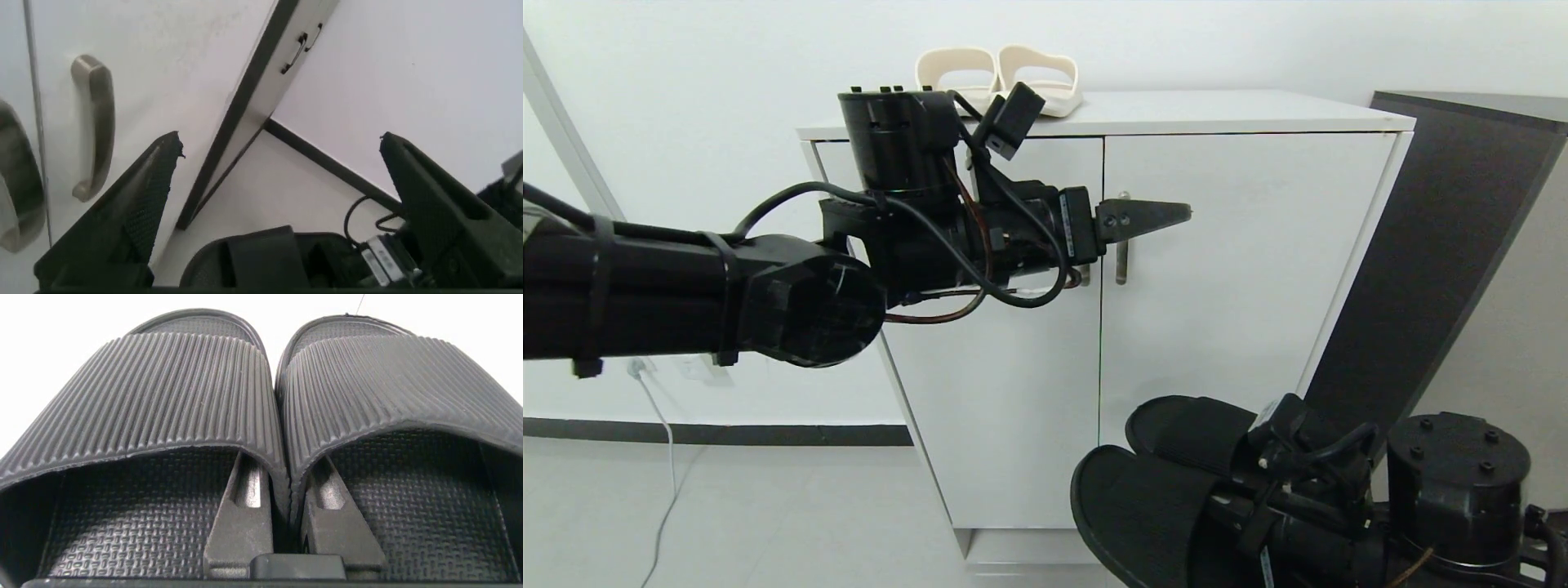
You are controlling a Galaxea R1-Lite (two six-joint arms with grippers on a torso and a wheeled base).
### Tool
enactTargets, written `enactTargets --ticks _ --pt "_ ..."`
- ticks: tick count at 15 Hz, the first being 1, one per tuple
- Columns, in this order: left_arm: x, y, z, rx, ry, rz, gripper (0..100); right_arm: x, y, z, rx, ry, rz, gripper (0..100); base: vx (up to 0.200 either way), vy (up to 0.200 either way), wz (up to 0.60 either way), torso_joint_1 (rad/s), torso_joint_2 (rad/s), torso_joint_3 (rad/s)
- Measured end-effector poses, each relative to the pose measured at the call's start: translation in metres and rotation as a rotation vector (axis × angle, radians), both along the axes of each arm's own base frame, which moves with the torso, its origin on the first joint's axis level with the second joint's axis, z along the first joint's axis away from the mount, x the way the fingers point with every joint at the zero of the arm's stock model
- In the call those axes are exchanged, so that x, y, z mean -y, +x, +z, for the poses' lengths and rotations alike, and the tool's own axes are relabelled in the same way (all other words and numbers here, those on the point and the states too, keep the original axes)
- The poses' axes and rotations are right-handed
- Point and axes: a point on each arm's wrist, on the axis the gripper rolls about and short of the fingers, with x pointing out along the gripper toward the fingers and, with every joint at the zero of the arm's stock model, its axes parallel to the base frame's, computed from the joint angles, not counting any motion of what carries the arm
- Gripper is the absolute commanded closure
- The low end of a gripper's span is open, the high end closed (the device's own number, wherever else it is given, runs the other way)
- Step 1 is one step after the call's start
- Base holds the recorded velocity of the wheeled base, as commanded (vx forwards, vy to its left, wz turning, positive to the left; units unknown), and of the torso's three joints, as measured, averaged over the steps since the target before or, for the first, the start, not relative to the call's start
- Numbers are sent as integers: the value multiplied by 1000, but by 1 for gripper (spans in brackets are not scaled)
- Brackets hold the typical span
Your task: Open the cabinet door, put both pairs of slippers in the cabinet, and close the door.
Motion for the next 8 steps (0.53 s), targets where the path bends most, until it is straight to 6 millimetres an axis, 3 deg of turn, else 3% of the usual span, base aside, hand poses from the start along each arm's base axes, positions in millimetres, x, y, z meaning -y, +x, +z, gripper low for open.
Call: enactTargets --ticks 8 --pt "8 15 -6 -12 43 179 0 0 0 -1 -3 -2 -2 100 0 0 0 0 0 0"
